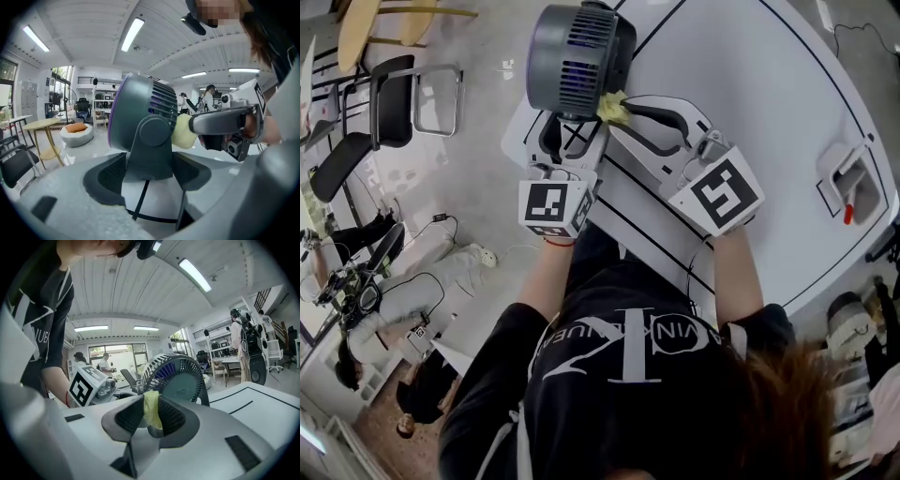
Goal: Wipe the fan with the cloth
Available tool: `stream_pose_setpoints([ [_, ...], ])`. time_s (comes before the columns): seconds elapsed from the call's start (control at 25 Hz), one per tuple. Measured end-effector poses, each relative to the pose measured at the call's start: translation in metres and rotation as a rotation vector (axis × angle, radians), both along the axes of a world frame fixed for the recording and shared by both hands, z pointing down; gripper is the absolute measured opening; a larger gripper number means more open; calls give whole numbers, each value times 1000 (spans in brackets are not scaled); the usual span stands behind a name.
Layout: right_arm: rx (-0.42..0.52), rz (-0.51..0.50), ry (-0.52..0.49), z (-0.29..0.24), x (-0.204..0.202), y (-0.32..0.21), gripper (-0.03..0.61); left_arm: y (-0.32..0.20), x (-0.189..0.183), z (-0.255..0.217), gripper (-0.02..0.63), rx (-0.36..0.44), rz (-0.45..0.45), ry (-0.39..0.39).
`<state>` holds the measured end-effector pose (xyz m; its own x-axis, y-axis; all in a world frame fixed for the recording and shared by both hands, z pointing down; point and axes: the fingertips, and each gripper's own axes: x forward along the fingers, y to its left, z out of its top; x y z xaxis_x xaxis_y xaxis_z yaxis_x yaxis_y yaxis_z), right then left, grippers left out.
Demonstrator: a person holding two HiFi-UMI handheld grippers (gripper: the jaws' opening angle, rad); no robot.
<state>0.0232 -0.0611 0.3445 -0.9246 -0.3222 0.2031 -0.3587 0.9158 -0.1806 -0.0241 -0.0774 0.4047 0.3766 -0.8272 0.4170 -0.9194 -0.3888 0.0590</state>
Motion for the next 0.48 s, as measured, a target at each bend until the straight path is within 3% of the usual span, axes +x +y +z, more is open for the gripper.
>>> stream_pose_setpoints([
  [0.48, 113, 100, -103, -40, 15, -15, 93, 0, 0, 0, 305, -7, -2, -2],
])
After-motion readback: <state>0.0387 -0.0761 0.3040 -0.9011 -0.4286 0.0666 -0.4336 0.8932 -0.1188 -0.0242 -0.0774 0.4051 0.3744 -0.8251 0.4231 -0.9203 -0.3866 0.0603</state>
